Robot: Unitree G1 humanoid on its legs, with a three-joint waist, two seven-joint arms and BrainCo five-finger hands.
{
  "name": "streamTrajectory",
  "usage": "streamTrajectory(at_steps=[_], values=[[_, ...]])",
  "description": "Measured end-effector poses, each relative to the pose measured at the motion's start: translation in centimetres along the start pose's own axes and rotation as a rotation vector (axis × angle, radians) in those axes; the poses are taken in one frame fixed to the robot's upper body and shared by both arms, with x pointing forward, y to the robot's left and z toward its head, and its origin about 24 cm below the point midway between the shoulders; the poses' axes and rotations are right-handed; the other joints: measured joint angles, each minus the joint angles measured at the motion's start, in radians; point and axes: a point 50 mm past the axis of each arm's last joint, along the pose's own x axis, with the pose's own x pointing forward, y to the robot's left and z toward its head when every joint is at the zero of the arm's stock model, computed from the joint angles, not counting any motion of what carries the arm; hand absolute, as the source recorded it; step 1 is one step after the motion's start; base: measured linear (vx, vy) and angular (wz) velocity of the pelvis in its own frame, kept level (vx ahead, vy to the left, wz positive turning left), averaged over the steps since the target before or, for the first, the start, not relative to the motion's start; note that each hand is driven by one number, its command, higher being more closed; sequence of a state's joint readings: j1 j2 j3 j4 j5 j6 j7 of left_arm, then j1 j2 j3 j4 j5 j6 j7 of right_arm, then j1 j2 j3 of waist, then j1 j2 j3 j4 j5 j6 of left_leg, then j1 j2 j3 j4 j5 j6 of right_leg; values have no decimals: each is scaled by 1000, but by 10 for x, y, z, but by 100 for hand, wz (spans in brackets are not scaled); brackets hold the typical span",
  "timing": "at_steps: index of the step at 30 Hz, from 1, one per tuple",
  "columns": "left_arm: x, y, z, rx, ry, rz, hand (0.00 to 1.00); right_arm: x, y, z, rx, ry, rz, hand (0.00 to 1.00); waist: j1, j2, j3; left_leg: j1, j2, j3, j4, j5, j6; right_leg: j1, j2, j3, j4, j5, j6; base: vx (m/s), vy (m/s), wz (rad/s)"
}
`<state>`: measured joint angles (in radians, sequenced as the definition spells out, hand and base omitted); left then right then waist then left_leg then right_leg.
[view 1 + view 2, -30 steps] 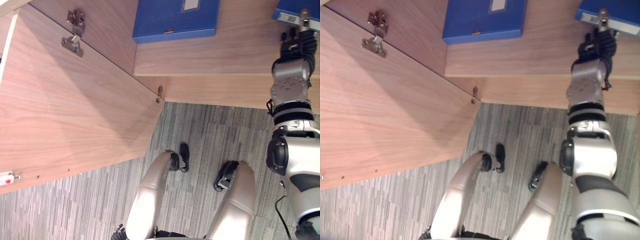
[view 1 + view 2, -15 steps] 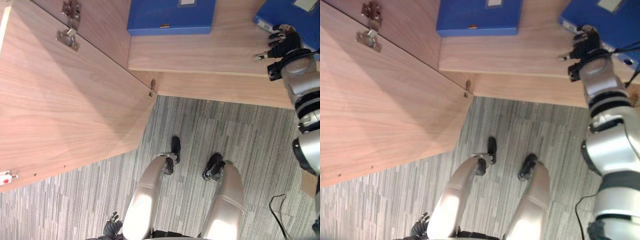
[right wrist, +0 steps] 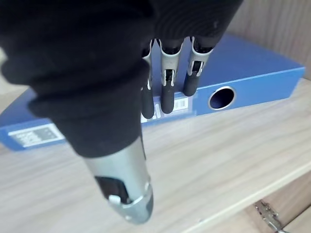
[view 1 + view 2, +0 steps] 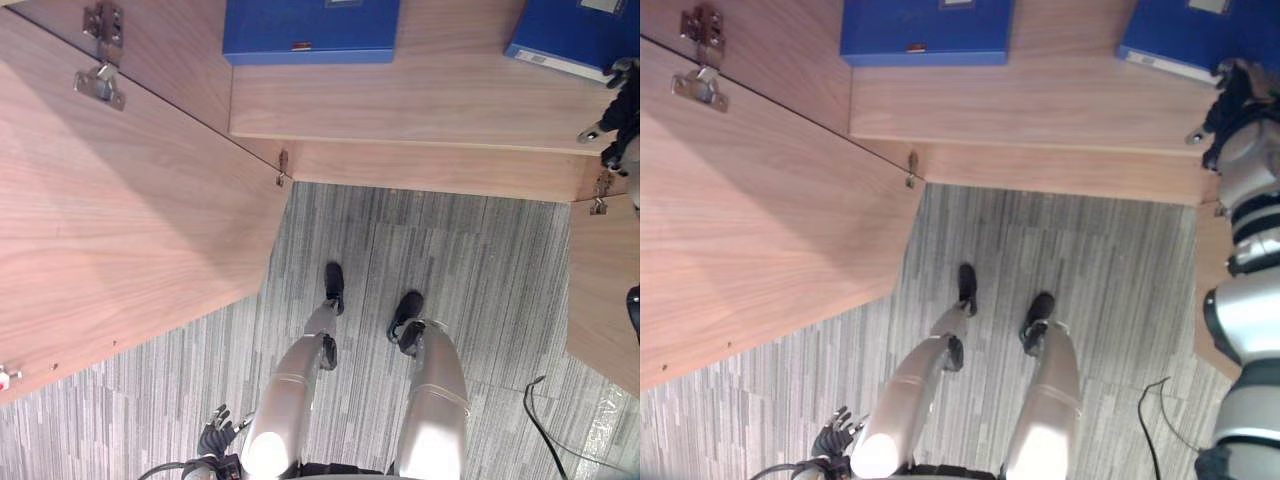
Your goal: Walk over to the cabinet, pick up the folder, carry it to the office cabinet, place the folder inside the office cabinet, then close the office cabinet door
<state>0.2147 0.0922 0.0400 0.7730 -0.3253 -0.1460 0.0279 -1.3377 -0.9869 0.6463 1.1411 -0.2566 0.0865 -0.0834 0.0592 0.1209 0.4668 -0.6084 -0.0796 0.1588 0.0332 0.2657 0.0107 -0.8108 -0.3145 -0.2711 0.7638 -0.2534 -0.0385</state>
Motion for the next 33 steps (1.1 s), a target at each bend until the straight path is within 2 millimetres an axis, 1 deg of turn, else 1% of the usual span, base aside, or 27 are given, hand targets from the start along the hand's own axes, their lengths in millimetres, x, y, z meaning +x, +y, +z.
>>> streamTrajectory(at_steps=[2,5,10,13,15,16,17,18,19,20,22,23,25,26,27,29,30,31,33], values=[[1,0,2,-8,-7,2,0,0,-1,-1,6,0,0,0,-6,1,0,21,-1,3,-32,15,-1,7,3,1,-7,0,0,59,-114,-5],[1,-1,5,-15,-19,-6,0,0,0,0,41,-3,3,0,-8,1,-1,29,-1,10,-42,15,-1,9,6,6,-12,1,1,47,-107,-7],[2,-3,11,-20,-51,-14,0,0,-1,1,31,-6,-2,0,-9,1,-1,36,4,22,-58,16,-2,8,19,16,-29,8,4,37,-116,-10],[2,-3,11,-24,-55,-13,0,1,-8,1,29,-5,-35,0,-10,2,-2,42,6,29,-64,16,-2,8,26,24,-36,12,5,27,-108,-11],[2,-3,11,-30,-56,-10,0,1,-16,8,33,-27,-67,0,-12,2,-2,42,12,36,-65,16,-2,8,33,27,-45,17,4,18,-98,-12],[2,-3,11,-36,-57,-4,0,1,-23,13,88,-48,-108,0,-13,2,-2,42,14,42,-65,15,-2,8,37,29,-48,20,4,14,-107,-10],[2,-3,12,-40,-62,2,0,1,-33,17,194,-60,-153,0,-15,2,-2,42,15,46,-65,15,-2,6,39,33,-50,22,4,12,-105,-11],[2,-3,12,-44,-63,7,0,1,-39,20,244,-65,-176,0,-15,3,-2,42,16,49,-65,15,-2,4,41,36,-51,23,4,8,-104,-15],[2,-3,13,-50,-67,17,0,1,-50,23,320,-76,-228,0,-15,3,-2,41,19,56,-65,15,-2,1,47,44,-56,28,3,5,-102,-22],[3,-3,14,-62,-70,28,0,0,-60,28,359,-90,-274,0,-13,3,-2,39,24,62,-65,15,-1,-3,55,51,-63,36,3,1,-101,-22],[3,-3,14,-67,-74,40,0,0,-68,35,377,-111,-309,0,-14,3,-2,38,31,73,-65,15,-1,-6,67,59,-76,47,2,-6,-116,-27],[3,-3,15,-71,-79,44,0,-1,-69,41,384,-128,-310,0,-15,3,-2,36,39,81,-65,14,-1,-6,78,63,-91,58,1,-7,-114,-33],[4,-3,16,-92,-84,50,0,-1,-66,49,395,-149,-301,0,-15,3,-2,36,48,95,-64,13,0,-7,92,73,-105,70,1,-5,-84,-36],[5,-4,18,-129,-92,65,0,-2,-61,65,450,-188,-288,0,-15,3,-1,35,61,115,-62,9,0,-7,111,87,-130,90,0,-5,-91,-46],[6,-4,20,-142,-98,73,0,-4,-58,78,490,-229,-286,0,-16,4,-1,34,66,124,-58,6,2,-7,120,95,-138,96,0,-8,-111,-46],[8,-5,25,-147,-113,78,0,-12,-49,97,554,-302,-282,0,-18,3,0,31,79,140,-33,-11,3,-2,136,109,-155,110,-1,1,-106,-39],[9,-7,28,-154,-124,81,0,-20,-37,116,610,-368,-269,0,-19,3,0,30,97,161,4,-36,3,14,153,120,-180,125,-2,13,-113,-46],[9,-7,29,-161,-127,86,0,-25,-30,123,637,-390,-262,0,-20,2,1,30,107,164,24,-48,1,27,163,122,-193,132,-2,22,-128,-52],[9,-4,27,-201,-124,114,0,-43,7,142,740,-450,-170,0,-22,-1,3,35,161,174,135,-120,-5,100,208,128,-253,156,-4,24,-87,-46]])
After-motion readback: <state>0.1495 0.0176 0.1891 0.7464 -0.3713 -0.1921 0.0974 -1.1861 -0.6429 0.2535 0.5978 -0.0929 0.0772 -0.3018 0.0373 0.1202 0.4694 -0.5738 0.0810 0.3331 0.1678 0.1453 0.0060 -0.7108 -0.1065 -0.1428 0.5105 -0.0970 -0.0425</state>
